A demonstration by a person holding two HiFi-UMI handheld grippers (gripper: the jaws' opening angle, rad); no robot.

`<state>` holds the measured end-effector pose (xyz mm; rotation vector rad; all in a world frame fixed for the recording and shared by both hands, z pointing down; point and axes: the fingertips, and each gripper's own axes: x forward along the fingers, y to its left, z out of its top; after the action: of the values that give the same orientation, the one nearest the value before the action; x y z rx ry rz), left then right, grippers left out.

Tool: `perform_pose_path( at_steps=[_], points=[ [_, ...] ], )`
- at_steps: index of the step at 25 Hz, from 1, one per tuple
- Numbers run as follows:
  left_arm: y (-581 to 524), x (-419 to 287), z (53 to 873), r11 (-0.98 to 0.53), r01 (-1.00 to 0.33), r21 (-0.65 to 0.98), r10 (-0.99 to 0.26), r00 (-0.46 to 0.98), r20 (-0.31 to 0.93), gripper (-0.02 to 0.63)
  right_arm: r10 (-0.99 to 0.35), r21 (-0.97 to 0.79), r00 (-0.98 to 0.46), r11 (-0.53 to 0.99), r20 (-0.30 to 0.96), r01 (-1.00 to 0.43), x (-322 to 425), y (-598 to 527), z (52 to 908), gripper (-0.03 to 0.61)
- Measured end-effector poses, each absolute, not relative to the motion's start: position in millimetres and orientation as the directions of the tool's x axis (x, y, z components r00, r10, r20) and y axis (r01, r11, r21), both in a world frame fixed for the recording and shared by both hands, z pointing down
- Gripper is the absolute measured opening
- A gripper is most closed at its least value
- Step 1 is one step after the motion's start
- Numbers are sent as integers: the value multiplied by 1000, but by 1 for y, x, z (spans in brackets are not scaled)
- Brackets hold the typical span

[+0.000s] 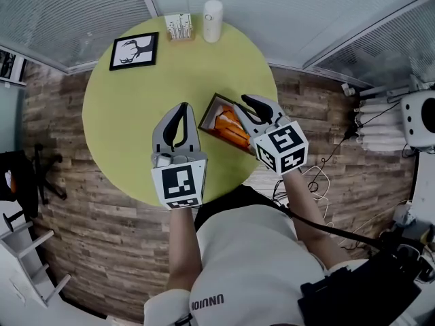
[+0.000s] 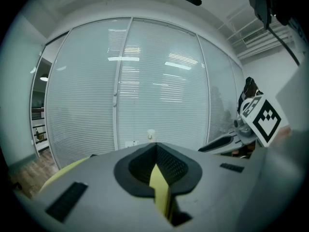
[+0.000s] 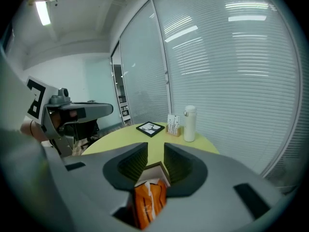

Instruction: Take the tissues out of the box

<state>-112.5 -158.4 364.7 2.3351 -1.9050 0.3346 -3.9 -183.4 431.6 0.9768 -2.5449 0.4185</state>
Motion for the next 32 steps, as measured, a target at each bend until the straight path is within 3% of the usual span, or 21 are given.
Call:
perform_pose_path(
  at_steps=[8, 32],
  points=[
    [-158, -111, 376, -228, -973, -40, -942, 210, 261, 12, -506, -140, -685, 743, 524, -655, -15, -175, 457, 159],
    [-167, -110, 394, -261, -965, -21, -921, 242, 305, 12, -386, -120, -633, 786, 671, -606, -25, -162, 511, 206]
  ],
)
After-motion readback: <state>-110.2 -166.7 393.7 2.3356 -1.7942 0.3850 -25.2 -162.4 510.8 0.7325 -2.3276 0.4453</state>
